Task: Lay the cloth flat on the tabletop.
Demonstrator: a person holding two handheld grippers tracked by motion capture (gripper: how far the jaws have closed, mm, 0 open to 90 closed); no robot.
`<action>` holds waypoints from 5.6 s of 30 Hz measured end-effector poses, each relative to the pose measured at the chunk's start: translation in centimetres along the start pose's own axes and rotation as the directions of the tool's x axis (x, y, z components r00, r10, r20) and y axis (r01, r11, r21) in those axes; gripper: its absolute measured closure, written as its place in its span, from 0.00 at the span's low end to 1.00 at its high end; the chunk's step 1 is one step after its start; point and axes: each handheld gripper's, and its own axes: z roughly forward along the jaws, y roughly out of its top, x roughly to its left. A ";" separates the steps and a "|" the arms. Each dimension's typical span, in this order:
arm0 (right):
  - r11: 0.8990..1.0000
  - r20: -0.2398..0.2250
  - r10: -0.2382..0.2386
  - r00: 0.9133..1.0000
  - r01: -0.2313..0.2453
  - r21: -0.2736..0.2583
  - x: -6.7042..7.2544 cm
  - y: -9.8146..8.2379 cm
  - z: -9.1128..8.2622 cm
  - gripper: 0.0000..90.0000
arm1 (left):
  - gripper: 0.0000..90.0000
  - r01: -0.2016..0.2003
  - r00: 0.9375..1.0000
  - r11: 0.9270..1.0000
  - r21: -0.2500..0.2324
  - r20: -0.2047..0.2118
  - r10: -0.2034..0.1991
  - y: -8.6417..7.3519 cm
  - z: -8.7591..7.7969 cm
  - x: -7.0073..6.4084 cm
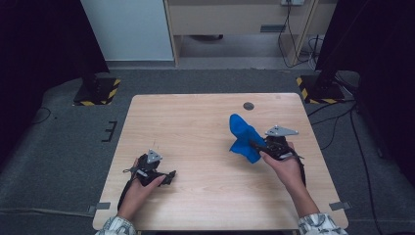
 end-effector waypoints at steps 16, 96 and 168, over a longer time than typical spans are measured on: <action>0.991 -0.094 -0.106 0.990 0.113 0.073 5.2 -0.5 2.9 0.73 | 0.00 0.000 1.000 1.000 0.000 0.000 0.000 0.0 0.0 0.0; 0.985 -0.083 -0.161 0.984 0.165 0.056 6.6 -2.5 0.6 0.53 | 0.06 -0.054 0.998 0.998 -0.008 0.016 0.055 1.2 0.5 -1.5; 0.954 -0.030 -0.185 0.982 0.187 0.233 7.5 -1.1 6.6 0.88 | 0.12 -0.035 0.999 0.987 -0.156 0.023 0.039 3.6 -0.5 -4.8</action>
